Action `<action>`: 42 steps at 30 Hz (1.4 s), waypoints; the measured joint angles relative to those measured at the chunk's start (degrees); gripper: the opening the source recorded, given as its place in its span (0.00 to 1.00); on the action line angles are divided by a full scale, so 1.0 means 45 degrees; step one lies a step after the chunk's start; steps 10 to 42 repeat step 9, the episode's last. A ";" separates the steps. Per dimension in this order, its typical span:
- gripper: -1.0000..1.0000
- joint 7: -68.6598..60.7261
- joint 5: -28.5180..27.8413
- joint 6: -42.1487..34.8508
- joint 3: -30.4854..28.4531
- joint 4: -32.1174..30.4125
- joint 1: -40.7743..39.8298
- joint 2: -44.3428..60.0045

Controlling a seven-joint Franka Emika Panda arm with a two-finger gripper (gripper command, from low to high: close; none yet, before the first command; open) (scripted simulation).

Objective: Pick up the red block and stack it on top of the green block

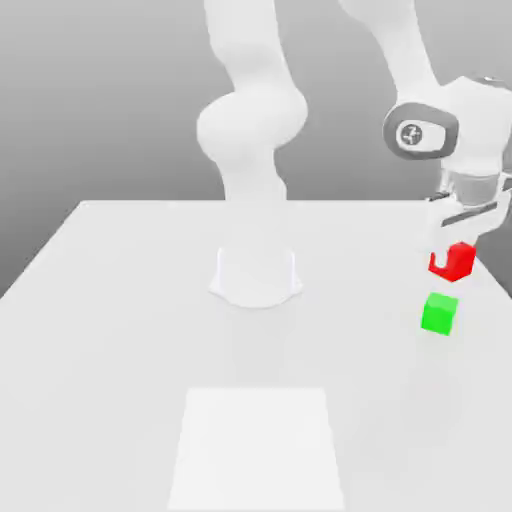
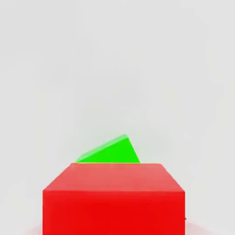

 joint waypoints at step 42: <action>1.00 0.1157 -0.1673 0.1961 -0.0341 0.0006 -0.0177 0.2015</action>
